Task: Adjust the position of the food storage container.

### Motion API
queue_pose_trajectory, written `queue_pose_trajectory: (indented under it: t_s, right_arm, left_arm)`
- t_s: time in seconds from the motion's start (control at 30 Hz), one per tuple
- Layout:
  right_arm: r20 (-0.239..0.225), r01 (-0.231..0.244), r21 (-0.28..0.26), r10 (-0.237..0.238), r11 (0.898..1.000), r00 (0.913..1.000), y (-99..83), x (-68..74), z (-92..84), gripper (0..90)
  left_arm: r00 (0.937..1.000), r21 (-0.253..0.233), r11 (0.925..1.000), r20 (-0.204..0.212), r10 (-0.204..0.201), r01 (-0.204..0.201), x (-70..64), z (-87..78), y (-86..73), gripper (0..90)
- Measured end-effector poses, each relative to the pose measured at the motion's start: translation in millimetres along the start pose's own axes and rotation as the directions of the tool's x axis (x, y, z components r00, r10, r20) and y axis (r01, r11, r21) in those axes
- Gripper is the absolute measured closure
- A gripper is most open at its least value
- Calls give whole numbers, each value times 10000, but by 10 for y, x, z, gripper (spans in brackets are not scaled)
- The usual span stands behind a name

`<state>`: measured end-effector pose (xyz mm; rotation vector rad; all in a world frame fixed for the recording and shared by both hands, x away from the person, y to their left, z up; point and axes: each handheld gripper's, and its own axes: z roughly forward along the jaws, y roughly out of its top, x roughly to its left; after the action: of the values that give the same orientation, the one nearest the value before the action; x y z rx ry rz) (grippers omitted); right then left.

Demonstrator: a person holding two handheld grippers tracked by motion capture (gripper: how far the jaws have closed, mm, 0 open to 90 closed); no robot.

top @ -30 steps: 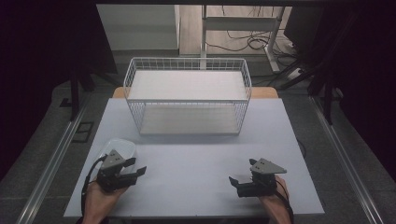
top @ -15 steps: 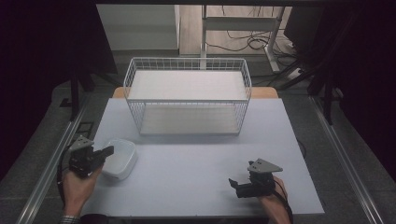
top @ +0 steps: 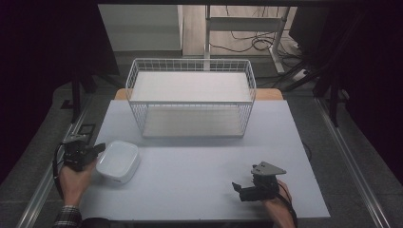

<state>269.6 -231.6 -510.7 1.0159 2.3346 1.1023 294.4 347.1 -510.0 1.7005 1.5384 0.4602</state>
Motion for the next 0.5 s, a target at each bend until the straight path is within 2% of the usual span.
queue_pose_trajectory:
  t_s: [0.1,0.23,0.33,0.43,0.5]
  right_arm:
    - [4,-23,31,23,10000,10000,-2,-2,7,1]
    - [-2,-4,109,4,9999,10000,-1,3,7,1]
    - [-15,1,115,-1,9999,10000,-2,1,11,1]
    - [-55,5,164,-4,9999,10000,-3,0,11,1]
    - [-53,8,172,-7,9999,10000,-3,1,9,1]
  left_arm:
    - [9998,146,9999,187,63,-65,-61,55,25,900]
    - [9980,426,9983,503,382,-404,-208,177,74,900]
    - [9942,591,9952,792,726,-774,-375,281,134,900]
    - [9876,698,9910,1161,1054,-1139,-549,380,175,900]
    - [9843,632,9877,1134,1350,-1428,-636,402,196,900]
